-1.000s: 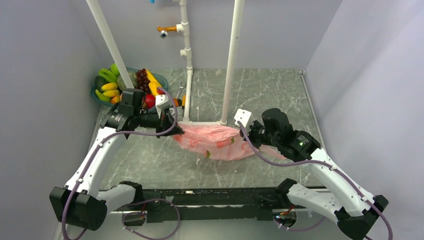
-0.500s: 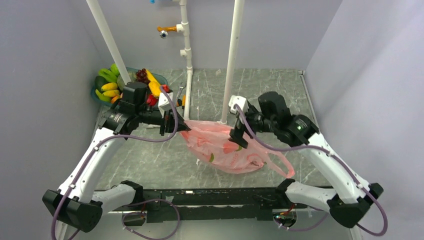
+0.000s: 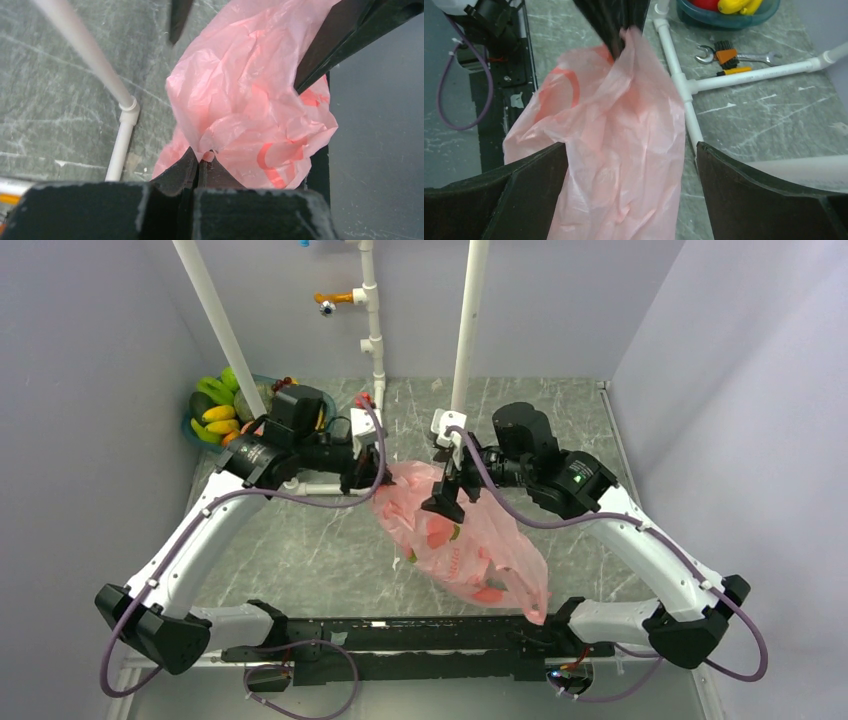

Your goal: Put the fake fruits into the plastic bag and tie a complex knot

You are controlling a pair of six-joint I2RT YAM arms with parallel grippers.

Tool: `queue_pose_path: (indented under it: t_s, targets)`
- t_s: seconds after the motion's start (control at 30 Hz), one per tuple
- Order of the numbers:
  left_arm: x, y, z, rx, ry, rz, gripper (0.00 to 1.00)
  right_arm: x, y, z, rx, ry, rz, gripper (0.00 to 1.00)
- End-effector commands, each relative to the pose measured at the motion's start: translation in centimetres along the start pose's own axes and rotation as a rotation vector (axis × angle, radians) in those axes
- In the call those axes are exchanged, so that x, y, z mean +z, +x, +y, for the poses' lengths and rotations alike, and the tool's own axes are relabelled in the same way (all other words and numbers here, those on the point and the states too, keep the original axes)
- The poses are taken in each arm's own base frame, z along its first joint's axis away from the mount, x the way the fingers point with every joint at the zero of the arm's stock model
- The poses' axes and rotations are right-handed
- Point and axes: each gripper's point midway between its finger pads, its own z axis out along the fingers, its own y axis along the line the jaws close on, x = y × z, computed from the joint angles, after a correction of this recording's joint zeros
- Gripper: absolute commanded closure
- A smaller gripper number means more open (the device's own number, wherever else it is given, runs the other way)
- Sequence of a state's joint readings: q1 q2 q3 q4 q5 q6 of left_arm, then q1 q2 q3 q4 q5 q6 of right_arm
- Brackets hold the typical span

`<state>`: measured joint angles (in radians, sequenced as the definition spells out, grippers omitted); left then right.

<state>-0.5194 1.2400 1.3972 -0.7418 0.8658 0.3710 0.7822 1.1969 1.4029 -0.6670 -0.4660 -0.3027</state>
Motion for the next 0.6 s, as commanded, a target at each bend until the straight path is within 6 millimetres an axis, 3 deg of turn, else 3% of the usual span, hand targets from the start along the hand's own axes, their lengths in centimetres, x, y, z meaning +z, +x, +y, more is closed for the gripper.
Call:
queue_pose_path:
  t_s: [0.0, 0.13, 0.2, 0.27, 0.37, 0.57]
  targets:
    - [-3.3, -0.9, 1.4, -0.091, -0.043, -0.069, 1.0, -2.7, 0.0, -0.7, -0.081, 0.082, 0.038, 0.05]
    - [-6.3, -1.1, 2.3, -0.07, -0.066, -0.144, 1.0, -4.6, 7.6, 0.4, -0.099, 0.104, 0.224, 0.1]
    - [-7.1, -1.2, 2.1, -0.011, -0.067, -0.149, 1.0, -5.5, 11.4, 0.5, -0.115, 0.137, 0.31, 0.19]
    - [-7.3, -1.0, 2.0, 0.021, -0.067, -0.13, 1.0, -6.3, 13.3, 0.0, -0.134, 0.175, 0.361, 0.2]
    - [-6.9, -0.8, 2.4, -0.02, -0.08, -0.118, 1.0, -6.5, 8.6, -0.2, -0.105, 0.18, 0.242, 0.04]
    - [-5.3, -1.7, 2.5, -0.027, -0.121, -0.089, 1.0, -4.6, -3.9, -1.3, -0.009, 0.134, -0.068, 0.01]
